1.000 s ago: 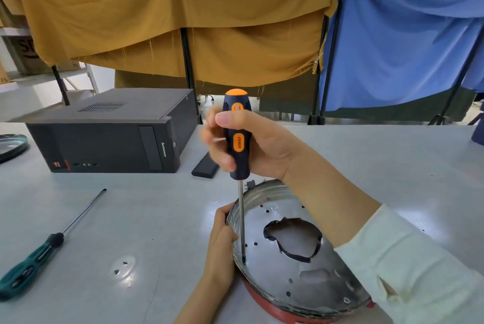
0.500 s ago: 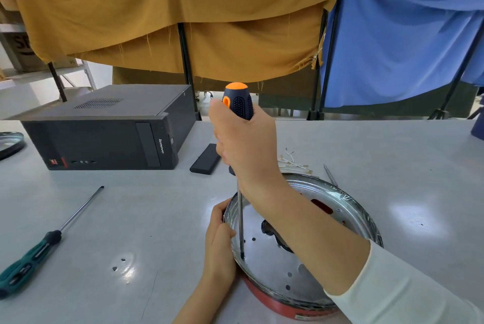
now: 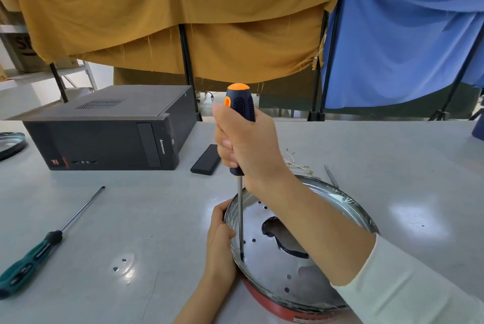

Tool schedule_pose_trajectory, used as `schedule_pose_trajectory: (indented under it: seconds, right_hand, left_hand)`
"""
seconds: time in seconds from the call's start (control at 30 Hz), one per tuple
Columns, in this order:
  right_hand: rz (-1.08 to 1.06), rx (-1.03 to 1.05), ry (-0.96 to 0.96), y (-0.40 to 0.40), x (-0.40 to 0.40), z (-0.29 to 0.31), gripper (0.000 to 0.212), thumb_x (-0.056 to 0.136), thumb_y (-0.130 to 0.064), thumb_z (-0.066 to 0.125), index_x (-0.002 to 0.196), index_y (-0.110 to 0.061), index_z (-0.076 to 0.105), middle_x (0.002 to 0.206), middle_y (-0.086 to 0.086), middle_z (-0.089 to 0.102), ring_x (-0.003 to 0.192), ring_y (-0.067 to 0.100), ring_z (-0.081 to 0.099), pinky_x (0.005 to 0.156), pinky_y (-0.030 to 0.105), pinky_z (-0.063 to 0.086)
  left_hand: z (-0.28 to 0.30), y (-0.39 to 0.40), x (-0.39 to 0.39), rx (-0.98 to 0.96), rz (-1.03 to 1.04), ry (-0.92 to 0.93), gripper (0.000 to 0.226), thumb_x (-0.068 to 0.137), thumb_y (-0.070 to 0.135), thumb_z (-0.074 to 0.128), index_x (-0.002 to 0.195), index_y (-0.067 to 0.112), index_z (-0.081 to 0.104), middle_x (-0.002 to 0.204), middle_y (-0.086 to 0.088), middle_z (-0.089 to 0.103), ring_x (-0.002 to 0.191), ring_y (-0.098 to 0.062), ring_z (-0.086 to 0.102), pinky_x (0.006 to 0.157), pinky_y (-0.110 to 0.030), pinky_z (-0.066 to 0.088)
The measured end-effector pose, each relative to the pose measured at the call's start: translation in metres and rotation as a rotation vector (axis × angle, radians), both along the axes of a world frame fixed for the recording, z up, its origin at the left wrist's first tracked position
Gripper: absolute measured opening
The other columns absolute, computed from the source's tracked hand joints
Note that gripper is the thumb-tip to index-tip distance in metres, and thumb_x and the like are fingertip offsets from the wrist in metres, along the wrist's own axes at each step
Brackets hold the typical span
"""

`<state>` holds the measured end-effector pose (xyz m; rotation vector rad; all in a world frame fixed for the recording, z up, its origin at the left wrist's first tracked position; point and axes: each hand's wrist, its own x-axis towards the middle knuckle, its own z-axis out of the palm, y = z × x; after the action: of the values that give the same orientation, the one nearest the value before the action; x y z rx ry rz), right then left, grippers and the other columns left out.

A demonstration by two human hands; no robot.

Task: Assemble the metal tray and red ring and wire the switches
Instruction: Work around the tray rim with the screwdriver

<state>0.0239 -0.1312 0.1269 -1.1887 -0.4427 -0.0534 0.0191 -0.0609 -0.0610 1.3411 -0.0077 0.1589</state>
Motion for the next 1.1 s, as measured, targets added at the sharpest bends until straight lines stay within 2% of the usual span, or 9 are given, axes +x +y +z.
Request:
schedule_pose_trajectory:
  seconds: [0.1, 0.2, 0.27, 0.4, 0.63, 0.8, 0.9, 1.0, 1.1]
  right_hand:
    - [-0.288, -0.026, -0.030, 0.009, -0.004, -0.004, 0.033, 0.074, -0.016, 0.058, 0.048, -0.028, 0.042, 0.046, -0.010, 0.033, 0.040, 0.008, 0.028, 0.040, 0.020, 0.027]
    - [-0.427, -0.092, -0.105, 0.019, -0.008, -0.005, 0.038, 0.079, -0.018, 0.063, 0.050, -0.032, 0.044, 0.042, -0.014, 0.037, 0.041, 0.005, 0.033, 0.042, 0.019, 0.032]
    - [-0.426, -0.128, -0.133, 0.023, -0.009, -0.004, 0.038, 0.082, -0.018, 0.063, 0.053, -0.030, 0.042, 0.041, -0.015, 0.037, 0.041, 0.005, 0.034, 0.041, 0.017, 0.032]
    - [-0.269, -0.179, -0.100, 0.022, -0.008, 0.001, 0.034, 0.083, -0.016, 0.062, 0.057, -0.025, 0.042, 0.046, -0.011, 0.035, 0.042, 0.009, 0.032, 0.043, 0.022, 0.031]
    - [-0.047, -0.169, -0.108, 0.008, -0.006, 0.020, 0.029, 0.087, -0.008, 0.057, 0.065, -0.016, 0.041, 0.050, -0.001, 0.034, 0.035, 0.007, 0.030, 0.036, 0.014, 0.028]
    - [-0.144, -0.202, -0.131, -0.014, -0.007, 0.014, 0.024, 0.088, -0.015, 0.062, 0.068, -0.014, 0.049, 0.051, 0.003, 0.046, 0.039, 0.013, 0.042, 0.044, 0.024, 0.039]
    - [-0.344, -0.427, -0.230, -0.031, -0.014, 0.019, 0.035, 0.086, -0.037, 0.058, 0.062, -0.014, 0.049, 0.052, 0.002, 0.052, 0.046, 0.010, 0.053, 0.051, 0.033, 0.049]
    - [-0.631, -0.986, -0.363, -0.051, -0.023, 0.026, 0.047, 0.082, -0.067, 0.041, 0.055, -0.030, 0.051, 0.048, -0.013, 0.054, 0.048, 0.000, 0.050, 0.049, 0.025, 0.031]
    - [-0.527, -1.002, -0.284, -0.076, -0.033, 0.035, 0.053, 0.088, -0.063, 0.045, 0.048, -0.027, 0.049, 0.036, -0.012, 0.044, 0.037, 0.003, 0.044, 0.046, 0.025, 0.031]
  left_hand:
    - [-0.002, 0.000, 0.002, -0.016, 0.002, 0.024, 0.041, 0.068, 0.013, 0.043, 0.094, 0.034, 0.067, 0.097, 0.001, 0.072, 0.093, -0.020, 0.067, 0.075, -0.031, 0.051]
    - [0.001, -0.001, 0.004, -0.118, -0.020, 0.092, 0.047, 0.065, 0.033, 0.052, 0.109, 0.023, 0.066, 0.109, -0.008, 0.071, 0.104, -0.025, 0.065, 0.091, -0.044, 0.050]
    - [0.001, -0.001, 0.005, -0.165, -0.032, 0.159, 0.061, 0.055, 0.040, 0.055, 0.112, 0.019, 0.064, 0.109, -0.008, 0.071, 0.103, -0.023, 0.066, 0.090, -0.043, 0.050]
    - [0.000, 0.000, 0.005, -0.054, 0.029, 0.121, 0.047, 0.056, 0.023, 0.045, 0.100, 0.025, 0.062, 0.082, 0.010, 0.071, 0.075, -0.006, 0.068, 0.058, -0.019, 0.051]
    - [0.002, 0.000, 0.000, -0.013, 0.040, 0.082, 0.043, 0.060, 0.012, 0.044, 0.096, 0.028, 0.061, 0.093, 0.003, 0.070, 0.085, -0.014, 0.067, 0.064, -0.023, 0.051]
    - [0.004, 0.001, -0.002, 0.029, 0.048, 0.055, 0.045, 0.061, 0.014, 0.042, 0.098, 0.030, 0.061, 0.102, 0.003, 0.067, 0.094, -0.017, 0.063, 0.073, -0.030, 0.047]
    - [0.010, 0.001, -0.005, 0.037, 0.029, 0.062, 0.046, 0.061, 0.016, 0.043, 0.103, 0.027, 0.059, 0.102, 0.006, 0.068, 0.092, -0.010, 0.065, 0.070, -0.024, 0.050]
    - [0.020, 0.002, -0.010, 0.056, 0.002, 0.084, 0.043, 0.063, 0.020, 0.047, 0.104, 0.026, 0.059, 0.097, 0.010, 0.070, 0.090, -0.009, 0.066, 0.067, -0.021, 0.051]
    - [0.029, 0.007, -0.010, 0.051, -0.010, 0.097, 0.044, 0.063, 0.023, 0.050, 0.106, 0.021, 0.058, 0.107, 0.000, 0.067, 0.098, -0.018, 0.064, 0.079, -0.033, 0.052]
